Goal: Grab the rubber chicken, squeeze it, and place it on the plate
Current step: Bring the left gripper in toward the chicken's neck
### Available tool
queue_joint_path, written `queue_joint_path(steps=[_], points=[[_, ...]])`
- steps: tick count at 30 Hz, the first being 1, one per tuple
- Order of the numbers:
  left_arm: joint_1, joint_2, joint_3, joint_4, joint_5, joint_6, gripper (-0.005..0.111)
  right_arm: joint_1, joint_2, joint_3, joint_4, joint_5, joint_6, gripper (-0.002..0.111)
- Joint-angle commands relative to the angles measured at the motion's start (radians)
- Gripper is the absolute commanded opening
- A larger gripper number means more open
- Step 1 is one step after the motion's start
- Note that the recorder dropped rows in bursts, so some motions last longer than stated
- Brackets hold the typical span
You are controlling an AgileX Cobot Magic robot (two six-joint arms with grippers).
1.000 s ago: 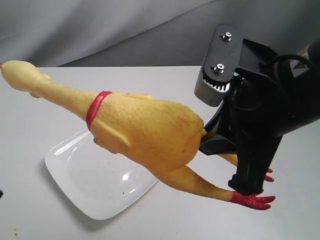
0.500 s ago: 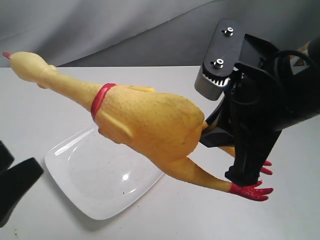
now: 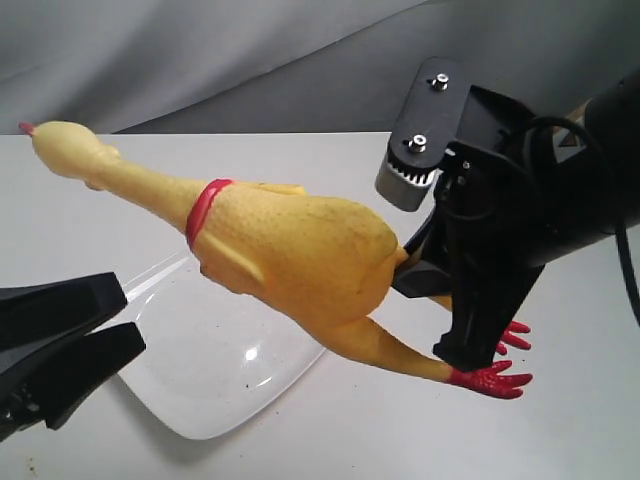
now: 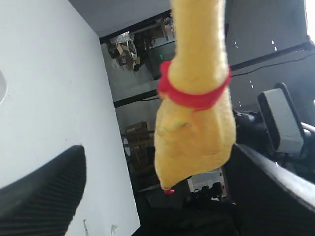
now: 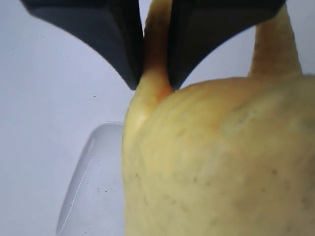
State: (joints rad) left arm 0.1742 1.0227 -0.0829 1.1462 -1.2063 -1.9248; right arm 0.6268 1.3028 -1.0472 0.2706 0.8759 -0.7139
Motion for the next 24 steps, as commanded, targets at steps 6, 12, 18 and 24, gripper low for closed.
queue_joint_path(steps=[6,12,18,24], points=[[-0.005,-0.010,-0.089,0.014,-0.015,-0.019,0.076,0.003,0.040,0.004,0.005,-0.081,0.005,0.000],[-0.092,-0.008,-0.128,-0.015,-0.015,-0.027,0.076,0.003,0.039,0.004,0.032,-0.090,0.003,0.000],[-0.247,-0.008,-0.179,-0.075,0.050,-0.012,0.076,0.003,0.039,0.004,0.058,-0.090,0.003,0.000],[-0.343,-0.008,-0.188,-0.140,0.189,0.022,0.076,0.003,0.039,0.004,0.066,-0.088,0.003,0.000]])
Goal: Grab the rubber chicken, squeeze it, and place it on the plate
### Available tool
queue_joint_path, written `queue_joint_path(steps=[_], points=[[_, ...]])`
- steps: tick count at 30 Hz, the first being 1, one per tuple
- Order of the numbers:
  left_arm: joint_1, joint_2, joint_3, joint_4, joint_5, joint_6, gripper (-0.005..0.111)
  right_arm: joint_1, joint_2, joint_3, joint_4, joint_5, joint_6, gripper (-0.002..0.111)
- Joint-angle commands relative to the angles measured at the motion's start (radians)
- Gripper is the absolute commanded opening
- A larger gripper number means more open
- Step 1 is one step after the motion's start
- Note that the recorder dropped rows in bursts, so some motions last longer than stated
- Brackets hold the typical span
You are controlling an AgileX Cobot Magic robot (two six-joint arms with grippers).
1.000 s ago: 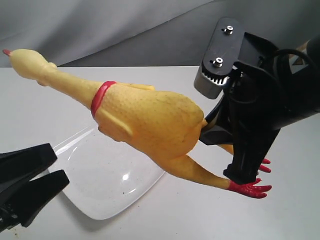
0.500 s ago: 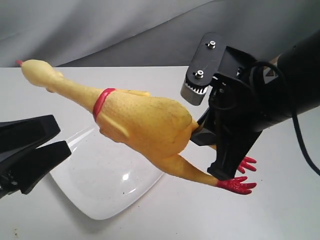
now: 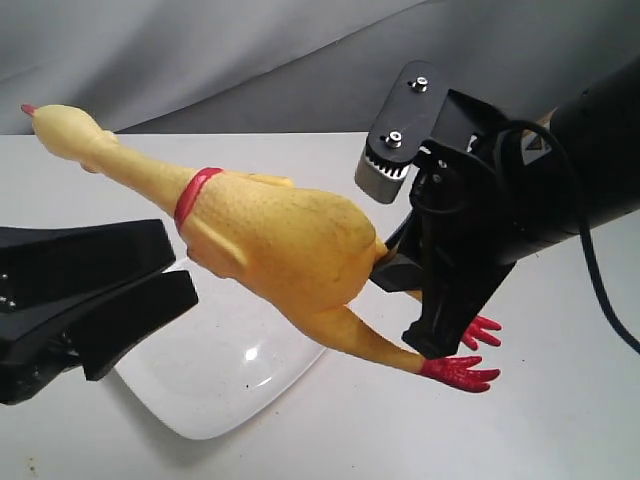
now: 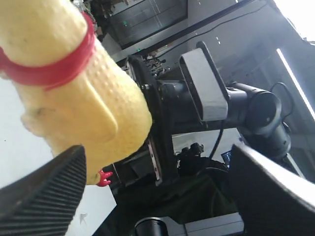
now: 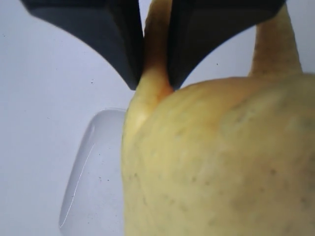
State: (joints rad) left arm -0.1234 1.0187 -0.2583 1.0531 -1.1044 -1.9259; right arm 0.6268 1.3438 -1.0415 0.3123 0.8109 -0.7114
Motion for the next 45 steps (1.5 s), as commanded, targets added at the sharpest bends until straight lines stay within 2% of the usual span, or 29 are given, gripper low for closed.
queue_joint_path(steps=[1,8,16,27,36,41,45], points=[[-0.054,-0.004,-0.013,-0.047,0.103,0.023,0.076,0.003,-0.002,-0.002,0.024,-0.020,0.000,0.000],[-0.062,-0.004,-0.015,-0.071,0.199,0.024,0.076,0.003,-0.002,-0.002,0.050,-0.016,0.003,0.000],[-0.062,0.002,-0.015,-0.151,0.202,0.078,0.076,0.003,-0.002,-0.002,0.071,-0.004,-0.013,0.000],[-0.062,0.222,-0.015,-0.227,-0.085,0.189,0.076,0.003,-0.002,-0.002,0.080,0.005,-0.020,0.000],[-0.062,0.308,-0.063,-0.199,-0.117,0.234,0.075,0.003,-0.002,-0.002,0.080,0.005,-0.020,0.000],[-0.062,0.310,-0.076,-0.197,-0.117,0.230,0.069,0.003,-0.002,-0.002,0.080,0.005,-0.020,0.000],[-0.062,0.310,-0.076,-0.154,-0.063,0.230,0.052,0.003,-0.002,-0.002,0.080,0.001,-0.020,0.000]])
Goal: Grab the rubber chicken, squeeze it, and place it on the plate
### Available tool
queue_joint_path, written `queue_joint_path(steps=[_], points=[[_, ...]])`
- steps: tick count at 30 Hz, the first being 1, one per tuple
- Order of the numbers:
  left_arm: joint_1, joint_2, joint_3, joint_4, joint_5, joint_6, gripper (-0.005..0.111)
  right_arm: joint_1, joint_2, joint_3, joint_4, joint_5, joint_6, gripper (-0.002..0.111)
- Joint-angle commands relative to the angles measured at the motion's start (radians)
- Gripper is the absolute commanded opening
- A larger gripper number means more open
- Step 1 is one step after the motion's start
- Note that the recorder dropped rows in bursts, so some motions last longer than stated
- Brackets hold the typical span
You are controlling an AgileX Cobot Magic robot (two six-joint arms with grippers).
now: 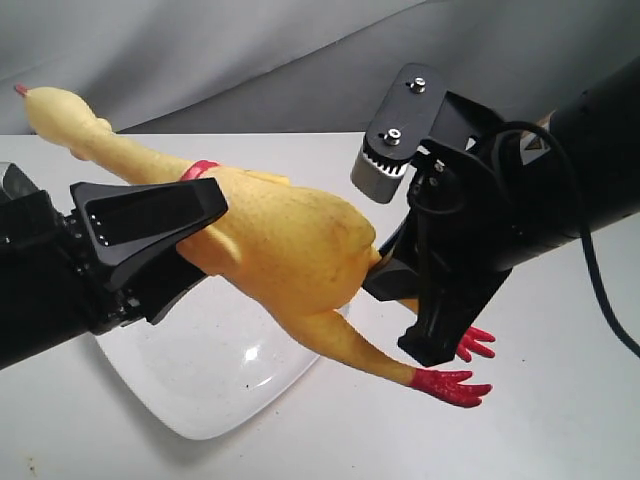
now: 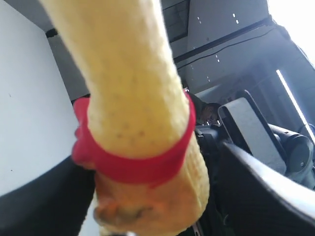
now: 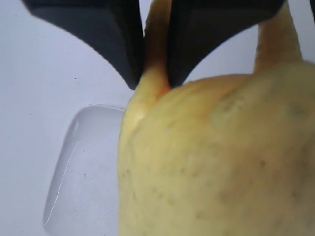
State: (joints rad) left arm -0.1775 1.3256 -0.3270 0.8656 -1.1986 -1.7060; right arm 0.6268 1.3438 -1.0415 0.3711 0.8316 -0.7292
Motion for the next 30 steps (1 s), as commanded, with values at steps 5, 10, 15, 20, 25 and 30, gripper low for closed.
queue_joint_path(steps=[5,10,15,20,25,30], points=[[-0.008,0.003,-0.016,0.071,0.062,0.014,0.022,0.003,-0.002,-0.002,0.021,-0.018,0.000,0.000],[-0.008,0.003,-0.016,0.066,0.138,0.118,0.000,0.003,-0.002,-0.002,0.021,-0.018,0.000,0.000],[-0.008,0.003,-0.016,0.063,0.257,0.139,0.000,0.003,-0.002,-0.002,0.021,-0.011,0.000,0.000],[-0.008,0.003,-0.016,0.056,0.239,0.143,0.000,0.003,-0.002,-0.002,0.025,-0.009,0.000,0.000],[-0.008,0.003,-0.016,0.056,0.171,0.180,0.018,0.003,-0.002,-0.002,0.025,-0.009,0.000,0.000],[-0.008,0.003,-0.016,0.010,-0.010,0.185,0.086,0.003,-0.002,-0.002,0.025,-0.009,0.000,0.000]])
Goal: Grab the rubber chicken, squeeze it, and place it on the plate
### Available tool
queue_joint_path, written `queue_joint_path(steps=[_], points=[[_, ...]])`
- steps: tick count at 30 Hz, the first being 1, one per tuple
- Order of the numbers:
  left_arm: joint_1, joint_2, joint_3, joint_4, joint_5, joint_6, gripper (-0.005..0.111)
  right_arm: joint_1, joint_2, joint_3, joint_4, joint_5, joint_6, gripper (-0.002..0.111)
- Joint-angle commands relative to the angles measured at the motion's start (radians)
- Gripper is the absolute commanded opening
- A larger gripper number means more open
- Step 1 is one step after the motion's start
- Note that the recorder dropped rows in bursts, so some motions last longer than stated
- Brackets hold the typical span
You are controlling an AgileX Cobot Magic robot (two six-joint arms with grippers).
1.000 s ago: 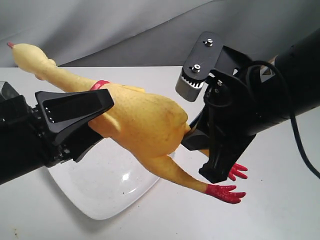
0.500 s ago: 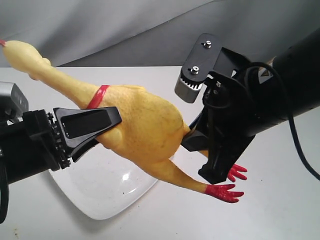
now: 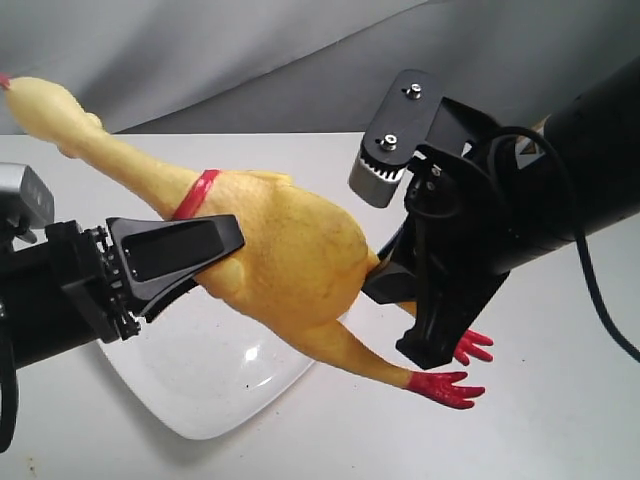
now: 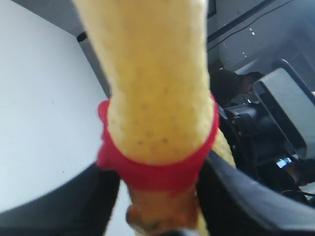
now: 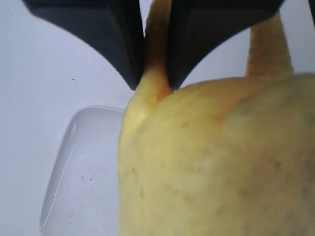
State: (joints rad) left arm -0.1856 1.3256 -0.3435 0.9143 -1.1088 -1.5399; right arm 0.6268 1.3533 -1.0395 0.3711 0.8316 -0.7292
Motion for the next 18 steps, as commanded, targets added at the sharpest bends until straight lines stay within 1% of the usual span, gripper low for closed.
queue_joint_path(steps=[1,2,4,5,6,7,8,10,12,14,15,18], points=[[0.000,0.003,0.000,-0.044,-0.100,0.020,0.091,0.003,-0.011,-0.004,0.025,-0.009,0.000,0.000],[0.000,0.003,0.000,-0.044,-0.095,0.020,0.094,0.003,-0.011,-0.004,0.027,-0.007,0.000,0.000],[0.000,0.003,0.000,-0.033,-0.044,0.020,0.088,0.003,-0.011,-0.004,0.029,-0.005,0.000,0.000],[0.000,0.003,0.000,-0.030,-0.030,0.020,0.076,0.003,-0.011,-0.004,0.029,-0.005,0.000,0.000],[0.000,0.003,0.000,-0.030,-0.030,0.020,0.070,0.003,-0.011,-0.004,0.029,-0.005,0.000,0.000],[0.000,0.003,0.000,-0.030,-0.033,0.024,0.058,0.003,-0.011,-0.004,0.029,-0.005,0.000,0.000],[0.000,0.003,0.000,-0.023,-0.033,0.029,0.051,0.003,-0.011,-0.004,0.029,-0.005,0.000,0.000],[0.000,0.003,0.000,0.014,-0.021,0.075,0.023,0.003,-0.011,-0.004,0.029,-0.005,0.000,0.000],[0.000,0.003,0.000,0.038,0.053,0.091,0.002,0.003,-0.011,-0.004,0.029,-0.005,0.000,0.000],[0.000,0.003,0.000,0.059,0.143,0.095,0.001,0.003,-0.011,-0.004,0.031,-0.005,0.000,0.000],[0.000,0.003,0.000,0.060,0.150,0.095,0.001,0.003,-0.011,-0.004,0.031,-0.005,0.000,0.000],[0.000,0.003,0.000,0.036,0.084,0.095,0.002,0.003,-0.011,-0.004,0.031,-0.005,0.000,0.000]])
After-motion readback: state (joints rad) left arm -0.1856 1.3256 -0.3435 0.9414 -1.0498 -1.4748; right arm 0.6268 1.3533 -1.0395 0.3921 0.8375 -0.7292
